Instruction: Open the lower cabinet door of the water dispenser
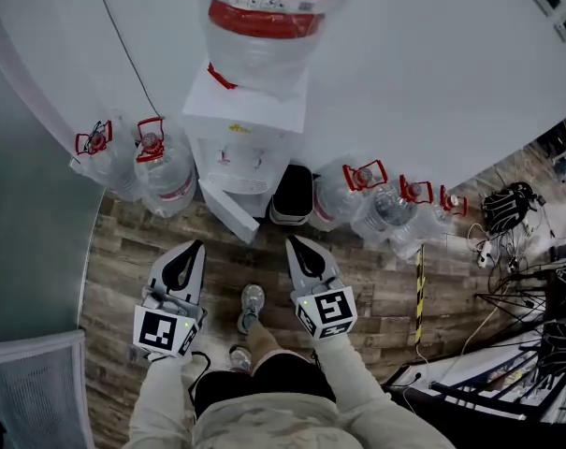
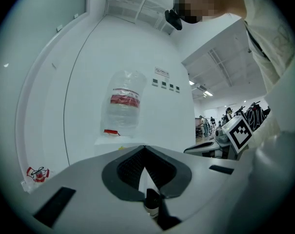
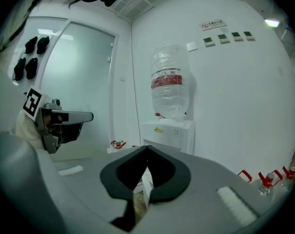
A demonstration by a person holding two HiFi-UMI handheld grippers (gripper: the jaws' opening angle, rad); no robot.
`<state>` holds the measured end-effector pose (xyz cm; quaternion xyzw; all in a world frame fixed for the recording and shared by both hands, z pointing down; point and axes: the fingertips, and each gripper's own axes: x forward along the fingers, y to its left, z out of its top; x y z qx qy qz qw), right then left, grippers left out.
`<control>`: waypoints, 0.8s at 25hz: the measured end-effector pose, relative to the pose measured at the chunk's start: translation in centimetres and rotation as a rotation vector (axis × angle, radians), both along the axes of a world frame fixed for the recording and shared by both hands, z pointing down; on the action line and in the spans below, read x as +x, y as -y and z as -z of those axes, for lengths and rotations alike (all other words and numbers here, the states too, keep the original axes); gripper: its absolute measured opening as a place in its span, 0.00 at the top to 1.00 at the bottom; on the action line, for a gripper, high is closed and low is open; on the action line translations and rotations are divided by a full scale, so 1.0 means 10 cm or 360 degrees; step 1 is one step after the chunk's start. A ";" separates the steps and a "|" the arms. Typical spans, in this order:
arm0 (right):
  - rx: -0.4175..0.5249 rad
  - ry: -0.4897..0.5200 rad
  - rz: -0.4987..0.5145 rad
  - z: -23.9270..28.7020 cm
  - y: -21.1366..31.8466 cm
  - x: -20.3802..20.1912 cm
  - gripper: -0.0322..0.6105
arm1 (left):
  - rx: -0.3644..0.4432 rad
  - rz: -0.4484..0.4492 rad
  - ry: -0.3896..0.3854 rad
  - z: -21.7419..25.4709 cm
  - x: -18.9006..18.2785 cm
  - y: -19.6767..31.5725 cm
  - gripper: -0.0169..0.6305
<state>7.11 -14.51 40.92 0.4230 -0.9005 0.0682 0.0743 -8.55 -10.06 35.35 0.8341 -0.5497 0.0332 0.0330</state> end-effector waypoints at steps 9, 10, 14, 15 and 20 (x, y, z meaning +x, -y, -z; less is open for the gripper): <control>0.0100 0.0028 -0.0001 0.66 -0.27 0.07 0.94 | 0.0053 -0.0009 0.0009 0.43 0.01 -0.25 0.97; 0.0110 0.0034 -0.0007 0.73 -0.30 0.08 0.94 | 0.0061 -0.0011 0.0010 0.48 0.02 -0.27 0.97; 0.0166 0.0049 -0.0009 0.95 -0.40 0.12 0.94 | 0.0105 -0.0003 0.0011 0.66 0.04 -0.36 0.97; 0.0179 0.0051 -0.0005 1.00 -0.45 0.13 0.94 | 0.0114 0.0000 0.0013 0.70 0.05 -0.40 0.97; 0.0238 0.0029 0.0013 1.19 -0.64 0.18 0.94 | 0.0158 0.0004 0.0016 0.89 0.12 -0.59 0.97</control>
